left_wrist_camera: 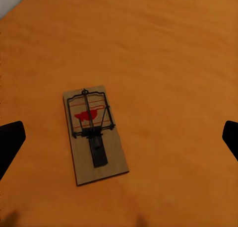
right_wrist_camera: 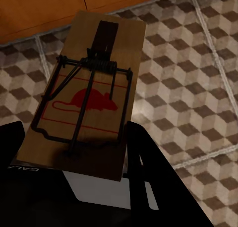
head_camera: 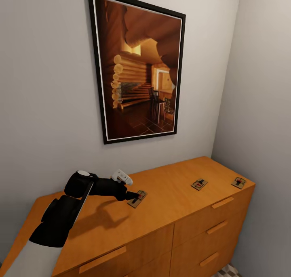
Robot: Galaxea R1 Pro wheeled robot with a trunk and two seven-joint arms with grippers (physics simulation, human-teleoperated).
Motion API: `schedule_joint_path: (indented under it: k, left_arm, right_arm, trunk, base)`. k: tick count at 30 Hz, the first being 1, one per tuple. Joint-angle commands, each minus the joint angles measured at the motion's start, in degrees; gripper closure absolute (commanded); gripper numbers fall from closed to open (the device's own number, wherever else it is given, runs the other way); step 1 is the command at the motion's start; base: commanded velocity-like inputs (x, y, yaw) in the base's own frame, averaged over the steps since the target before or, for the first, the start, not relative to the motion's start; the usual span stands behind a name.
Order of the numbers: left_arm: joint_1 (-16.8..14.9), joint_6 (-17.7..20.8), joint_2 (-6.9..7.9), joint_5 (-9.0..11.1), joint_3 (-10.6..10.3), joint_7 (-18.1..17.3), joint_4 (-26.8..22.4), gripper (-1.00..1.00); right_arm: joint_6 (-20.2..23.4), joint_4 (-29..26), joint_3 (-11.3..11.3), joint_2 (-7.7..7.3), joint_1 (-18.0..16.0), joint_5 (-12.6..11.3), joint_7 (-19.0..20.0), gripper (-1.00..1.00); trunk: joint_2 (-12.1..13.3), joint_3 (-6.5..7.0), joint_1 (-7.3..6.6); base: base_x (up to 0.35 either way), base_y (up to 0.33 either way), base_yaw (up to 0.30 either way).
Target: Take the four mousetraps from the cabinet in the bathroom and place them on the bathroom floor. Make sure all four end up on the same floor surface, and ensure that at least two of them are either under or directly next to the same bathroom sink.
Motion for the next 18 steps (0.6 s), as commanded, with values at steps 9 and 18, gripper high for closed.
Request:
schedule_joint_path:
  k: [9,18]
  left_arm:
    - [-0.06,0.26,0.02,-0.54,-0.10,-0.57,0.01,-1.00]
    - [-0.06,0.18,0.02,-0.59,-0.12,-0.57,-0.05,-1.00]
  right_arm:
    - [-0.16,0.05,0.23,0.00,-0.04,0.17,-0.20,1.00]
    - [-0.16,0.05,0.23,0.02,-0.04,0.16,-0.20,1.00]
  trunk:
    - [-0.04,-0.07,0.00]
    - [-0.04,-0.41,0.00]
  base:
    - [0.002,0.001,0.000]
    - [0.000,0.000,0.000]
